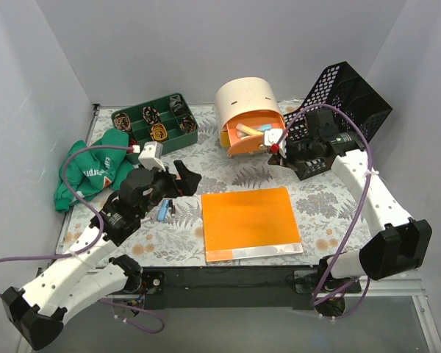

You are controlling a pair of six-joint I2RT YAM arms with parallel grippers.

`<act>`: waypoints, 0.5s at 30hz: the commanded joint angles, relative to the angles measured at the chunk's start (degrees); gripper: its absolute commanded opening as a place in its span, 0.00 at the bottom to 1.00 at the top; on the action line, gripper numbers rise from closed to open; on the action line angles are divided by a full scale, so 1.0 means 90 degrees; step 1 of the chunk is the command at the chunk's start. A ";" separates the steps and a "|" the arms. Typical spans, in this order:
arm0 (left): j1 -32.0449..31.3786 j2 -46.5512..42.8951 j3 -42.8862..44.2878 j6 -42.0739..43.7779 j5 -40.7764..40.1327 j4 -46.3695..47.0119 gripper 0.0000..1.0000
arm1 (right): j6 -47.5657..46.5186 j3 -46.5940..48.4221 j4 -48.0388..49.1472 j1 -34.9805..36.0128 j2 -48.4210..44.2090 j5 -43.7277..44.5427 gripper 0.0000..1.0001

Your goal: Organize the desk

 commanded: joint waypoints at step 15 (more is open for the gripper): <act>0.0028 -0.1319 -0.0124 -0.0366 -0.0844 -0.1159 0.98 | 0.0463 0.1309 0.1092 -0.0003 0.1516 0.1813 0.07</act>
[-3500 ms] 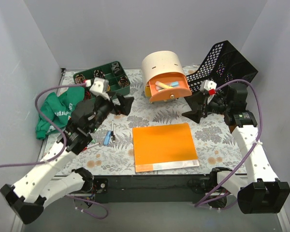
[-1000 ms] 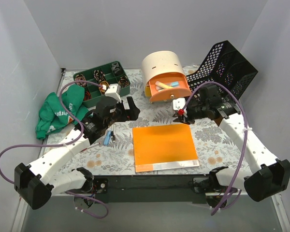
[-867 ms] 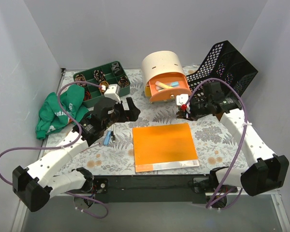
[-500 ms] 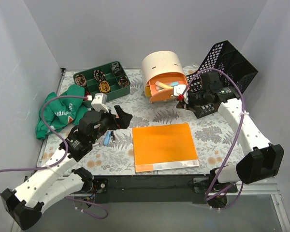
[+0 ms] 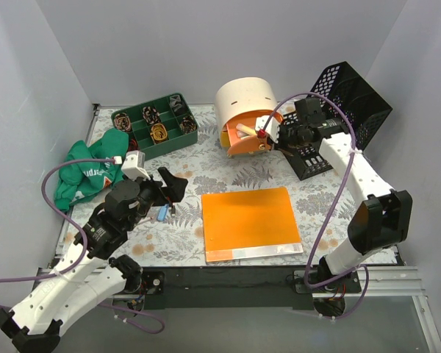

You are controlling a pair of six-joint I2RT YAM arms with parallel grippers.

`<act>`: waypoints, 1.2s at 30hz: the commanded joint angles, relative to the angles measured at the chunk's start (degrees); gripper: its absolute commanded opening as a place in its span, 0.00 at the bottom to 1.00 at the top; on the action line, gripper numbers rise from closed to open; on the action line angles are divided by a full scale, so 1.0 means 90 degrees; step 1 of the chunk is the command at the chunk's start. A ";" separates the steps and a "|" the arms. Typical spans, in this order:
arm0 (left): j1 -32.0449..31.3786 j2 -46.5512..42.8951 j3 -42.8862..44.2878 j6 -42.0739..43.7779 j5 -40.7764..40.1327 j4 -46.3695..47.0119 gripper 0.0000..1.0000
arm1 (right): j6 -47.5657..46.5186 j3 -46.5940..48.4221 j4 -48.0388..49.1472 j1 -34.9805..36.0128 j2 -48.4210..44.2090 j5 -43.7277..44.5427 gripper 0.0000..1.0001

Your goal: Organize the desk

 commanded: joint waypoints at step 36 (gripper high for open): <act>0.0025 -0.0241 -0.0022 -0.0309 -0.0144 -0.0331 0.98 | 0.2932 0.0516 0.2820 0.0085 0.0824 0.0149 0.25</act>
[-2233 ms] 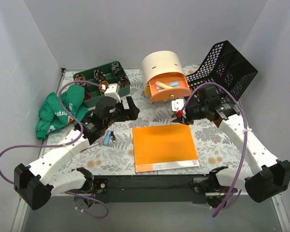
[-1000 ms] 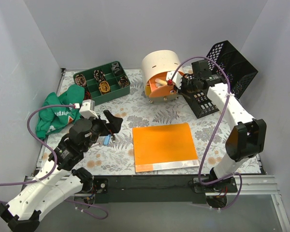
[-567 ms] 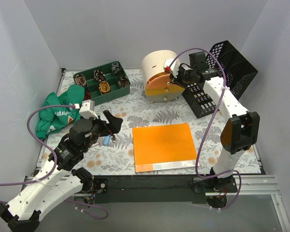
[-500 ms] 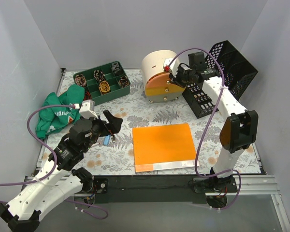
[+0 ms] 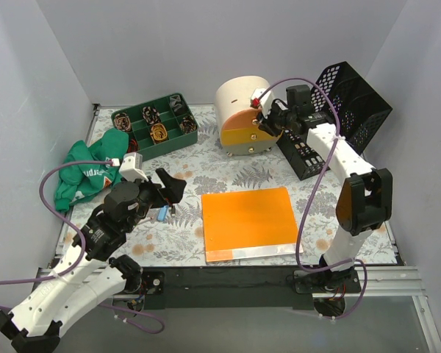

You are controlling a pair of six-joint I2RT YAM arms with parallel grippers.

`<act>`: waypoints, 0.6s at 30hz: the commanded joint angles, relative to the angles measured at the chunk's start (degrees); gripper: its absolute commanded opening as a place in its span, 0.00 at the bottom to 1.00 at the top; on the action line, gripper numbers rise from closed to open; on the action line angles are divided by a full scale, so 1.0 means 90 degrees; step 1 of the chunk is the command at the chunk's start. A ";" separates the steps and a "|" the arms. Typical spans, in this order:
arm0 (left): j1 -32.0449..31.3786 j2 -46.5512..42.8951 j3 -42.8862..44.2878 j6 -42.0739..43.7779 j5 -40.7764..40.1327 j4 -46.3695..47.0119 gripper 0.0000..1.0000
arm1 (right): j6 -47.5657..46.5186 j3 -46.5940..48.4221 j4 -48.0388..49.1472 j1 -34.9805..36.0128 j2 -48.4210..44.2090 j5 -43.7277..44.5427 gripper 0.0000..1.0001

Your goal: Organize the desk

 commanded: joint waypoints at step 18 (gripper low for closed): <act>0.0025 -0.0220 -0.0266 -0.0249 0.0029 0.0165 0.98 | 0.5003 -0.2944 0.2831 0.0241 -0.1898 0.1242 0.66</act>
